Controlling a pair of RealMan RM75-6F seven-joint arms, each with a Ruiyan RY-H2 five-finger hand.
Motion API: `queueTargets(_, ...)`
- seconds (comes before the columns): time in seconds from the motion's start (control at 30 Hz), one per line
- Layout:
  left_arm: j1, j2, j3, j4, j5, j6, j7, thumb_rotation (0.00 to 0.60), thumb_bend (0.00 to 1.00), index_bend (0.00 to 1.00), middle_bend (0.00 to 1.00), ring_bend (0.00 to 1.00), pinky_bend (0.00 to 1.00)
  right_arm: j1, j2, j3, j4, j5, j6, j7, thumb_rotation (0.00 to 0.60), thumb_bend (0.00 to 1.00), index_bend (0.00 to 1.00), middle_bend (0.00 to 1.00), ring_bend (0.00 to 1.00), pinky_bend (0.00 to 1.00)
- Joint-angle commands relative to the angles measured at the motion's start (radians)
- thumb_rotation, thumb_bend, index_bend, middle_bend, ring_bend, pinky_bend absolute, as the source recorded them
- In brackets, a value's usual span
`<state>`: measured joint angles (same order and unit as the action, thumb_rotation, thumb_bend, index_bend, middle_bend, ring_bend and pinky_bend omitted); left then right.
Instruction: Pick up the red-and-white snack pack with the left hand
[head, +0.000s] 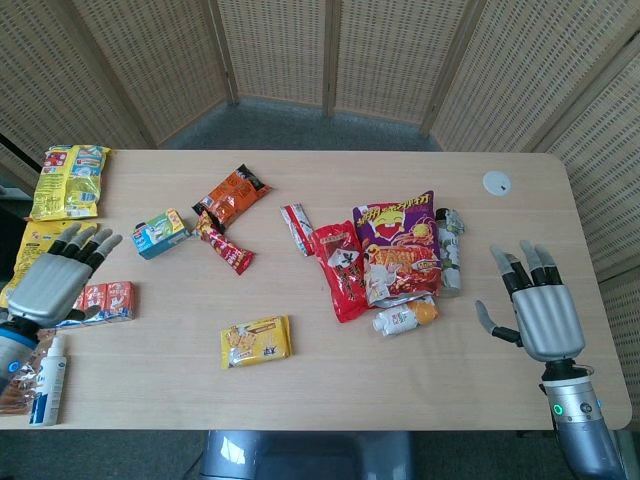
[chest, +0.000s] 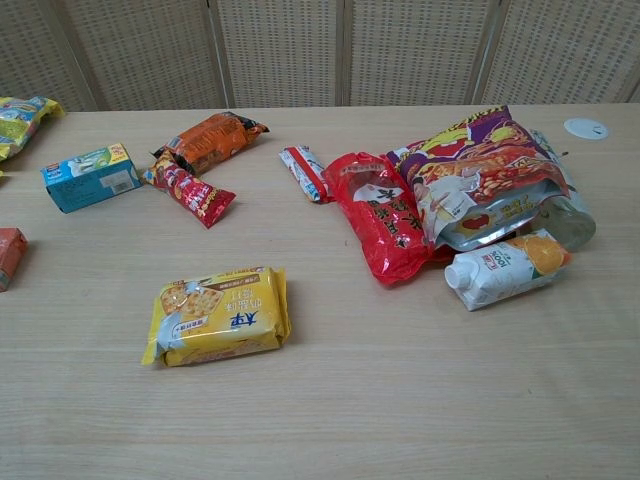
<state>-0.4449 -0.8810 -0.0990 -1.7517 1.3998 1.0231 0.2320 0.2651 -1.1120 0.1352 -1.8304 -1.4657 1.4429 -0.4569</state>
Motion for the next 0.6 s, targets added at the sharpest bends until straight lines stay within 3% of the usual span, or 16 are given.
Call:
queueTargets(0.03,-0.095,-0.131,-0.023,0.113,-0.03,-0.094,0.048,0.6,0.13,0.0,0.0,0.0,0.0,-0.008,0.011,-0.002,-0.01,0.002,0.007,-0.004,0.071,0.44,0.0,0.24,0.0,0.03)
queueTargets(0.33,-0.234,-0.387,-0.039,0.357,-0.029,-0.201,0.043,0.6,0.13,0.0,0.0,0.0,0.0,-0.036,0.047,-0.007,-0.024,0.012,0.026,0.001,0.071,0.44,0.0,0.24,0.0,0.03)
queueTargets(0.6,-0.33,-0.561,-0.048,0.556,-0.056,-0.286,0.016,0.6,0.13,0.0,0.0,0.0,0.0,-0.054,0.065,-0.007,-0.026,0.024,0.037,0.011,0.066,0.44,0.0,0.24,0.0,0.03)
